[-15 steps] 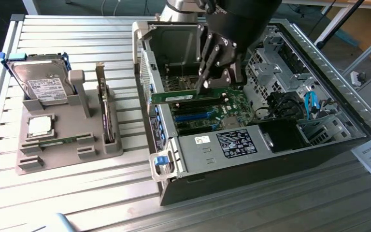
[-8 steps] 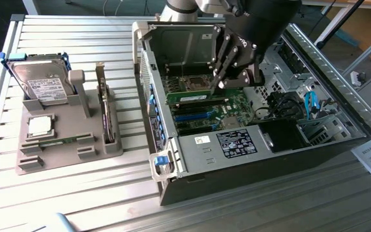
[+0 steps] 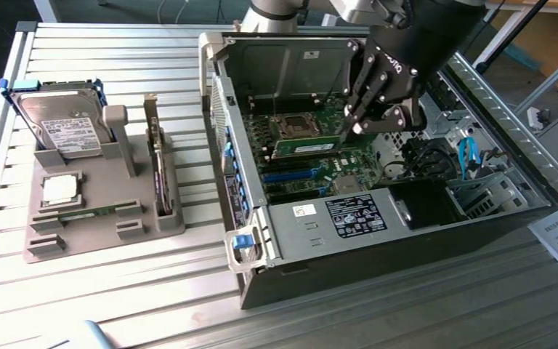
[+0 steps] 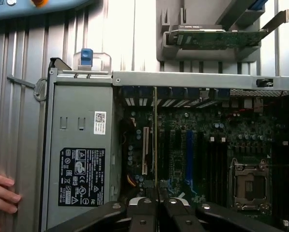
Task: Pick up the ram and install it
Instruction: 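Pick up the ram and move it above insertion slot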
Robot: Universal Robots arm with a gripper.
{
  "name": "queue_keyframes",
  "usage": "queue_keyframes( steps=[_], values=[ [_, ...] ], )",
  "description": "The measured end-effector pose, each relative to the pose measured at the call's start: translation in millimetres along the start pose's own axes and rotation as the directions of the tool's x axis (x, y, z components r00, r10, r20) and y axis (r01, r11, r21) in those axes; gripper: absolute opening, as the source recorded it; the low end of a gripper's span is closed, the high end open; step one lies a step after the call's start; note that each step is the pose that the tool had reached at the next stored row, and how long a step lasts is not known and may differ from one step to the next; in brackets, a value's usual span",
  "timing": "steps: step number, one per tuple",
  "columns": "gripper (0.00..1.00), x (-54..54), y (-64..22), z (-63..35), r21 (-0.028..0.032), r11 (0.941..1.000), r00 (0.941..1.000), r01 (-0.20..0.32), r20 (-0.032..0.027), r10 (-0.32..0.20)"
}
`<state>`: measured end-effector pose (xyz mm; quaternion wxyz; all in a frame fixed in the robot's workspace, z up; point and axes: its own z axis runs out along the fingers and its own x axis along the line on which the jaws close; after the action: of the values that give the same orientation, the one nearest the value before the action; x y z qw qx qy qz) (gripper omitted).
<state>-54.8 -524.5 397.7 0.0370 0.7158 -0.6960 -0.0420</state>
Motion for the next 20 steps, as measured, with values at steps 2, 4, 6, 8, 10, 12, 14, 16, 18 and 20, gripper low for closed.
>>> queue_keyframes(
  steps=[2, 4, 6, 8, 10, 12, 14, 16, 18, 20],
  values=[
    [0.12, 0.9, -5.1, -0.6, -0.0012, 1.0000, 1.0000, 0.000, 0.0001, 0.000],
    [0.12, 2.1, -12.1, -1.4, -0.0030, 1.0000, 1.0000, 0.000, 0.0001, 0.000],
    [0.12, 3.2, -18.6, -2.1, -0.0047, 1.0000, 1.0000, 0.000, 0.0002, 0.000],
    [0.12, 4.6, -26.2, -3.0, -0.0068, 1.0000, 1.0000, 0.000, 0.0002, 0.000],
    [0.12, 5.7, -32.4, -3.7, -0.0085, 1.0000, 1.0000, 0.000, 0.0003, 0.000],
    [0.12, 6.5, -37.1, -4.2, -0.0099, 1.0000, 1.0000, 0.000, 0.0003, 0.000],
    [0.12, 7.6, -42.7, -4.9, -0.0116, 0.9999, 1.0000, 0.000, 0.0003, 0.000],
    [0.12, 9.5, -51.9, -5.9, -0.0140, 0.9999, 1.0000, 0.000, 0.0004, 0.000],
    [0.12, 10.9, -57.5, -6.5, -0.0152, 0.9999, 1.0000, 0.000, 0.0004, 0.000],
    [0.12, 11.0, -58.5, -6.6, -0.0153, 0.9999, 1.0000, 0.000, 0.0005, 0.000]
  ],
)
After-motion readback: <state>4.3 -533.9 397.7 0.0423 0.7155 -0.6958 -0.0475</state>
